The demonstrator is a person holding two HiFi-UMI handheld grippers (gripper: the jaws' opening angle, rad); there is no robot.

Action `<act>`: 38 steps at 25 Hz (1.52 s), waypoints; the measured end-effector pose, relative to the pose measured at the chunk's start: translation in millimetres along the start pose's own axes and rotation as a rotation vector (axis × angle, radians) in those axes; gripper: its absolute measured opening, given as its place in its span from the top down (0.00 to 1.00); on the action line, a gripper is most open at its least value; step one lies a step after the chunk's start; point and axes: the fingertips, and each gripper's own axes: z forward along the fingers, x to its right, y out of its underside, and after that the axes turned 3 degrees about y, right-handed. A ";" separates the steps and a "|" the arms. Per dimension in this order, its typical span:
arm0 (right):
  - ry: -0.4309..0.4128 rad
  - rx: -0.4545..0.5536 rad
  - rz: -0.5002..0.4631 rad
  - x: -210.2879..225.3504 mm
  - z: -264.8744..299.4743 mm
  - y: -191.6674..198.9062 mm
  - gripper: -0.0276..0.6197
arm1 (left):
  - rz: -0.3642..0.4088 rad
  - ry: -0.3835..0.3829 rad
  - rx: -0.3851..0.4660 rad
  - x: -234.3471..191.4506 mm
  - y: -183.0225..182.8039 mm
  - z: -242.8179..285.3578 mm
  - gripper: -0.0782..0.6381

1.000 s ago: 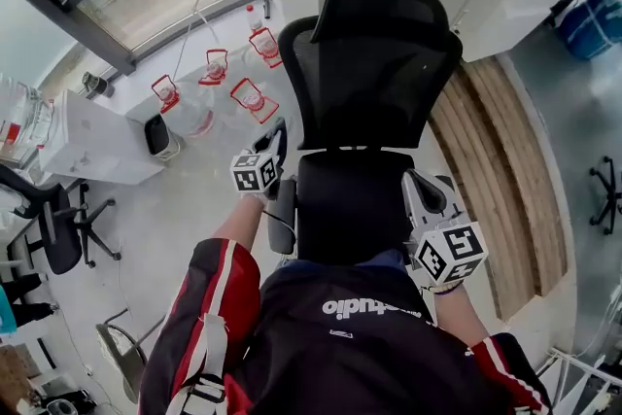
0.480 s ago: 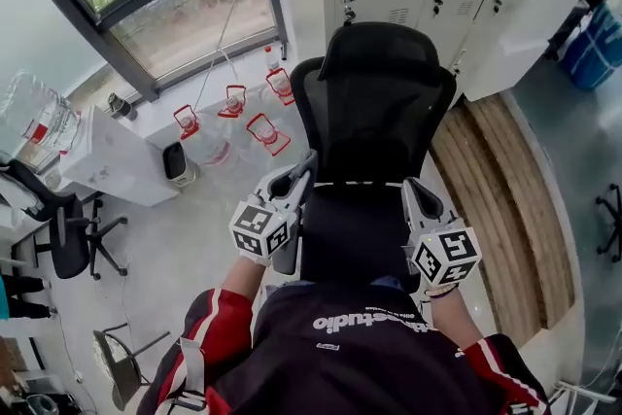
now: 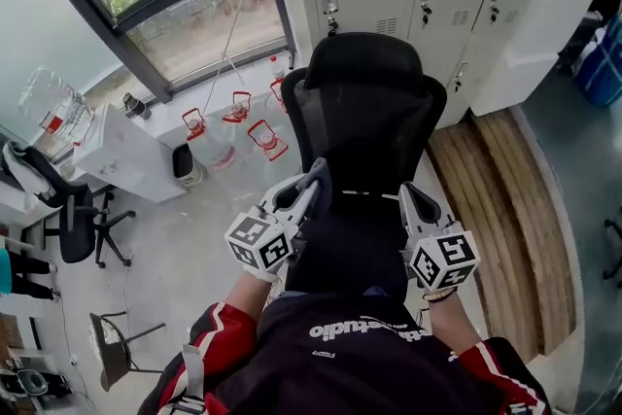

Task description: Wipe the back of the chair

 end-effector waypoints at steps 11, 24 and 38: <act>-0.091 -0.006 0.022 9.9 -12.4 0.6 0.93 | 0.043 -0.087 -0.003 29.9 -2.5 -5.5 0.80; -0.099 -0.013 -0.023 -103.4 -75.0 24.4 0.93 | 0.051 -0.081 0.014 62.0 20.9 -135.4 0.80; 0.018 -0.016 -0.065 -235.6 -239.6 74.8 0.93 | 0.049 -0.010 0.053 148.3 57.1 -322.0 0.80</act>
